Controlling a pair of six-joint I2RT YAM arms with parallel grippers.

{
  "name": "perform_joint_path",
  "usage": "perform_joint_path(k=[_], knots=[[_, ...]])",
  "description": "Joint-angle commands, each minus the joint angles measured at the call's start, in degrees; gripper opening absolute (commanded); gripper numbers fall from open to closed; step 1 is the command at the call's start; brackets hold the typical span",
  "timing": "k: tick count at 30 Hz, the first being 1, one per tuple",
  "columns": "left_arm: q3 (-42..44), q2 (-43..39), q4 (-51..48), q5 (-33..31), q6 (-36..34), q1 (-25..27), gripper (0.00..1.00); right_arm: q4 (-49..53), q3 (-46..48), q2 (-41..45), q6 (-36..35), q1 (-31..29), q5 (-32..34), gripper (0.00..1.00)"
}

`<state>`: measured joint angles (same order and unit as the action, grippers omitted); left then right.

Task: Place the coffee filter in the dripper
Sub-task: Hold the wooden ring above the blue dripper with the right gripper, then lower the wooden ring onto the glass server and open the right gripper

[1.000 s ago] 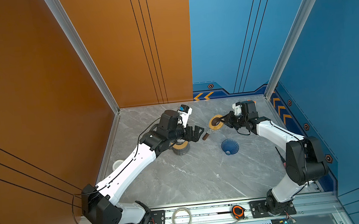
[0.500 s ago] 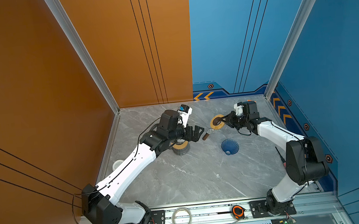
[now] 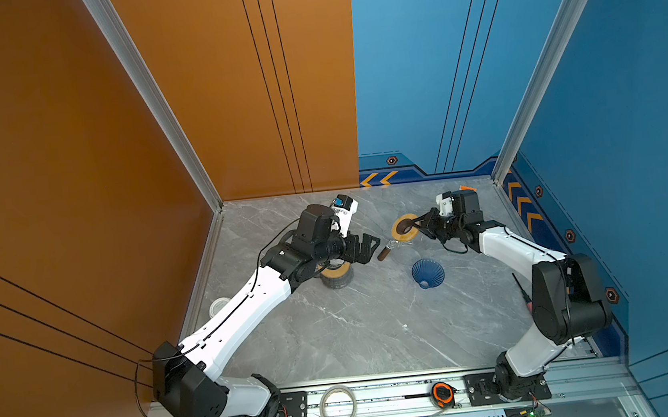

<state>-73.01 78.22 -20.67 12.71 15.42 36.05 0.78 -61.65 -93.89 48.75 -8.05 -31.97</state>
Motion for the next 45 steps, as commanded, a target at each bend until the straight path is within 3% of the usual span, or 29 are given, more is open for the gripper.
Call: perform_joint_path(k=[1, 14, 45], knots=[[-2.1, 0.7, -0.8, 1.3, 0.1, 0.2, 0.98, -0.6, 1.0, 0.2, 0.1, 0.6, 0.5, 0.16], [-2.8, 1.3, -0.8, 0.9, 0.3, 1.1, 0.98, -0.4, 2.1, 1.0, 0.1, 1.2, 1.1, 0.28], [-3.4, 2.0, -0.8, 0.9, 0.3, 2.2, 0.98, 0.5, 5.1, 4.1, 0.8, 3.7, 3.8, 0.41]])
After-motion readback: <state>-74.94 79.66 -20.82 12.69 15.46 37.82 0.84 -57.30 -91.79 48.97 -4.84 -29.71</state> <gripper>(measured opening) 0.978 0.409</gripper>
